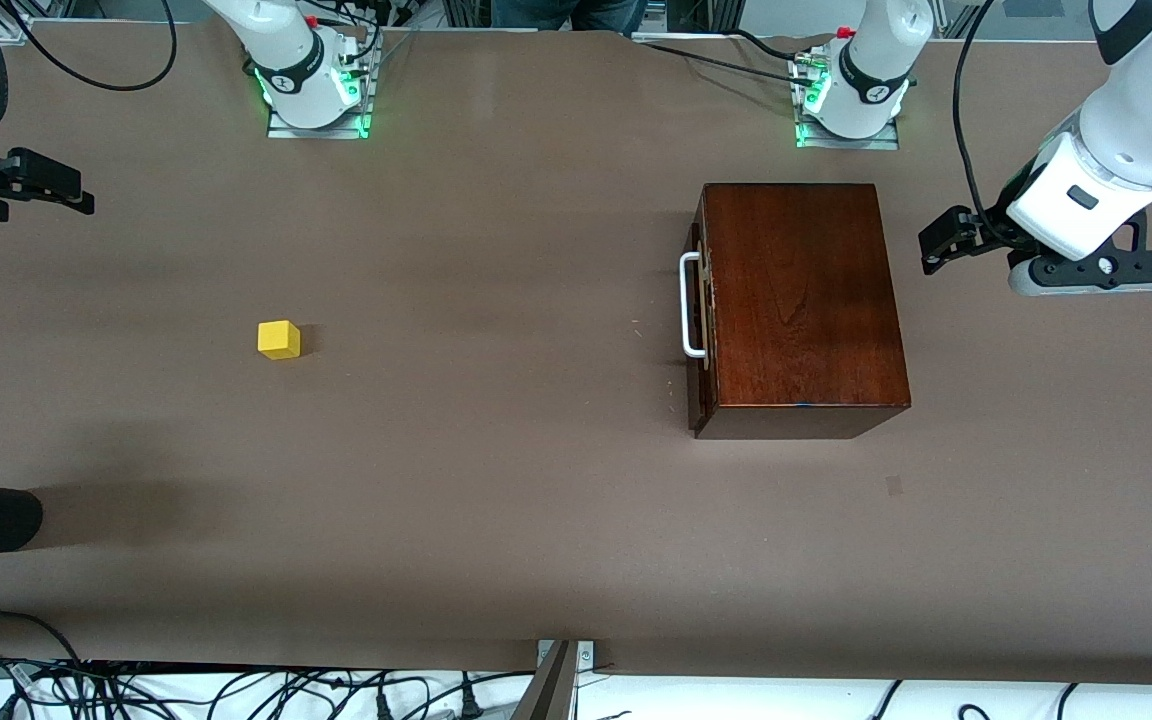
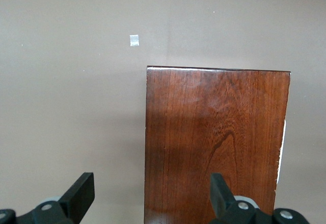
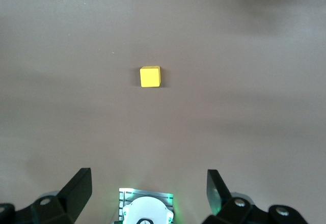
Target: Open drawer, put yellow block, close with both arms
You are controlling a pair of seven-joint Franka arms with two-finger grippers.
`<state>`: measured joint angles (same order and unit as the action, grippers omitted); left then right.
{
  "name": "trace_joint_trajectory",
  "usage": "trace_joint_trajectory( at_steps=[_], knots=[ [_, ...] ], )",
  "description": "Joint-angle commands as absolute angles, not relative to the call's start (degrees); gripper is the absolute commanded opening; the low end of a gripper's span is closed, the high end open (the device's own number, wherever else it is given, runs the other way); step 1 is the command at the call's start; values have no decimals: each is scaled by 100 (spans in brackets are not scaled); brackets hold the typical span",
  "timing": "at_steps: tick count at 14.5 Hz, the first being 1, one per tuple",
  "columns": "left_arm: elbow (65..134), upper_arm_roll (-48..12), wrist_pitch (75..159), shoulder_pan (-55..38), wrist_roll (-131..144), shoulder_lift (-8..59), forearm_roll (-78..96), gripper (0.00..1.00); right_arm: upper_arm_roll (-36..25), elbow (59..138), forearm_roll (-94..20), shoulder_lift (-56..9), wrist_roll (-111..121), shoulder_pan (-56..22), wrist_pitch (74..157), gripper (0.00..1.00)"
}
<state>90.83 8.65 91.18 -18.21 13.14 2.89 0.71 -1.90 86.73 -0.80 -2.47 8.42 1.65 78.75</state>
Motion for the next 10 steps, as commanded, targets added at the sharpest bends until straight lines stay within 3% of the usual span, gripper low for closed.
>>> trace_joint_trajectory(
  at_steps=[1,6,10],
  knots=[
    [8982,861,9105,-1854,1327,316,-44,100,-141,8823,53,-62,756,141,8005,100],
    [8982,861,9105,-1863,1371,334,-35,100,52,9526,53,176,414,141,8928,100],
    [8974,861,9114,-1863,1327,343,-35,100,70,9457,0,141,387,149,8912,100]
  ],
)
